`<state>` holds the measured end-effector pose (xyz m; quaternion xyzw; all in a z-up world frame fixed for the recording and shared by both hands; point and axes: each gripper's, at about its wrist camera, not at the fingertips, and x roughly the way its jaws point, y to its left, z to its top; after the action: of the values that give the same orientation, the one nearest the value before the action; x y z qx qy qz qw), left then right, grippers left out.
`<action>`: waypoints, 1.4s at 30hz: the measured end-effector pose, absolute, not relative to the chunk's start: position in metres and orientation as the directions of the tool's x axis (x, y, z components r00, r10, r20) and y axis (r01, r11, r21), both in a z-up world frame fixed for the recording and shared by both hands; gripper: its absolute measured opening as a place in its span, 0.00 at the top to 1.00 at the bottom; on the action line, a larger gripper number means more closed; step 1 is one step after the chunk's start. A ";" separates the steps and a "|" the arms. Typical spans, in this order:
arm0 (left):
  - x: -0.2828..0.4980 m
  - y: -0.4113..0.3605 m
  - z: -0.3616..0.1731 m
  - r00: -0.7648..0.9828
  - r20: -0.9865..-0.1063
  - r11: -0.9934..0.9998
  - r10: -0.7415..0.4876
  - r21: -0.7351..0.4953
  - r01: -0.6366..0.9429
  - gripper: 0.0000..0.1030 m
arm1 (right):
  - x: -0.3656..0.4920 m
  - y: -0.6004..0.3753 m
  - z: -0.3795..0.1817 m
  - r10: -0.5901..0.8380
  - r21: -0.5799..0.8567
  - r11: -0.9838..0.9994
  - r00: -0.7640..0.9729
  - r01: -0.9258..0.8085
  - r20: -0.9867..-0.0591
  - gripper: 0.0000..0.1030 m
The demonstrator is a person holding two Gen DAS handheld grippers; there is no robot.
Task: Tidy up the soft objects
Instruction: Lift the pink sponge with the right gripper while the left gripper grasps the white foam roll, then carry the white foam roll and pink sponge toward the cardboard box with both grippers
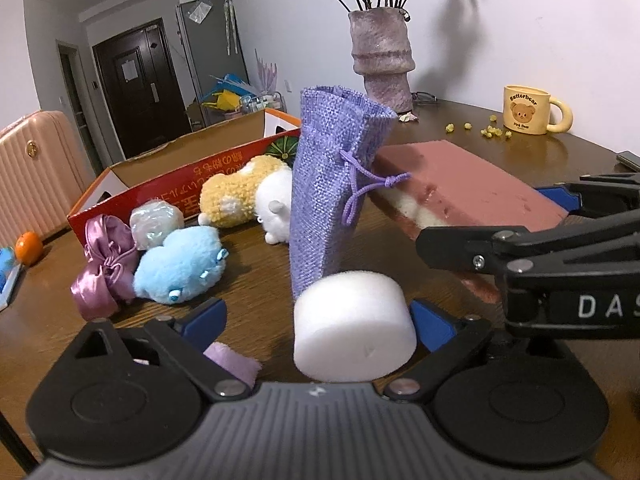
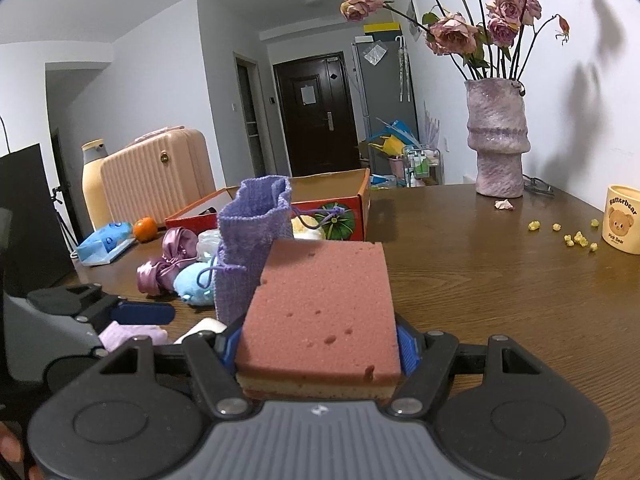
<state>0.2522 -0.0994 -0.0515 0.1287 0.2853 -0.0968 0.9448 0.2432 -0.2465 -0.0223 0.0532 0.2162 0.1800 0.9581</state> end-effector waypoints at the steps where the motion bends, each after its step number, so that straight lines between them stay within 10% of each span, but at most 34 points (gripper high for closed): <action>1: 0.253 -0.099 -0.052 0.816 -0.567 0.949 -0.111 0.185 0.257 0.09 | 0.243 -0.247 -0.022 0.368 0.180 0.929 0.842 -0.322 -0.394 0.32; 6: 0.256 -0.097 -0.054 0.803 -0.581 0.950 -0.133 0.155 0.270 0.41 | 0.243 -0.247 -0.023 0.365 0.178 0.931 0.844 -0.320 -0.393 0.32; 42: 0.219 -0.045 -0.014 0.874 -0.460 0.984 -0.156 0.009 0.180 0.43 | 0.209 -0.232 0.026 0.311 0.094 0.950 0.909 -0.297 -0.277 0.32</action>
<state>0.2193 -0.0455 -0.0142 0.0258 0.2352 -0.0867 0.9677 0.2088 -0.2322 0.0261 0.0250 0.1458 0.1557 0.9767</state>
